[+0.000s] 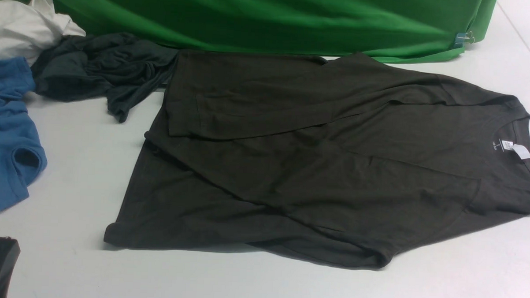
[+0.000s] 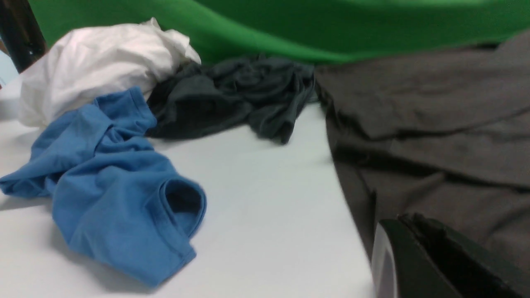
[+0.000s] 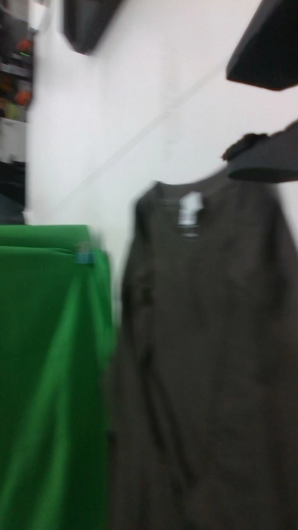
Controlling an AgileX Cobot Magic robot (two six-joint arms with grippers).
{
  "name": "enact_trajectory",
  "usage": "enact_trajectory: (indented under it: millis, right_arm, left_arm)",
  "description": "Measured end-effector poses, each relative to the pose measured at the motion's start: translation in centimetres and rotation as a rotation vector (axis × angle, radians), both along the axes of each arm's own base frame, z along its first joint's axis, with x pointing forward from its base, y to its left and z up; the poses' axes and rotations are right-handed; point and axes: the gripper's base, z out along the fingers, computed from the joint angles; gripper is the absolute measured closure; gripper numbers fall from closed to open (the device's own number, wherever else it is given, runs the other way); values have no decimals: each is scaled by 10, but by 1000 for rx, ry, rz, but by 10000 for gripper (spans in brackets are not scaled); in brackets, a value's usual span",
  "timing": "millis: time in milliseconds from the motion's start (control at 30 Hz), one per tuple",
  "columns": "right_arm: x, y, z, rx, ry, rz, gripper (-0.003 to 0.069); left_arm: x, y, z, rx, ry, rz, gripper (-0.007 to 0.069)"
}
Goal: Fold a long-sleeved shirt on a white desktop.
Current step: 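Grasp the near edge of the shirt at its hem and shoulder corners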
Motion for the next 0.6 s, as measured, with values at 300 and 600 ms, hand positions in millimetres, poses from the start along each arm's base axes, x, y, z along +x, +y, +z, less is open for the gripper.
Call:
enact_trajectory:
  millis: [300,600]
  right_arm:
    - [-2,-2,25,304,-329,-1,417]
    - [-5,-3,34,497,-459,34,417]
  left_arm:
    - [0,0,26,-50,-283,0,605]
    - [-6,0,47,-29,-532,-9,605]
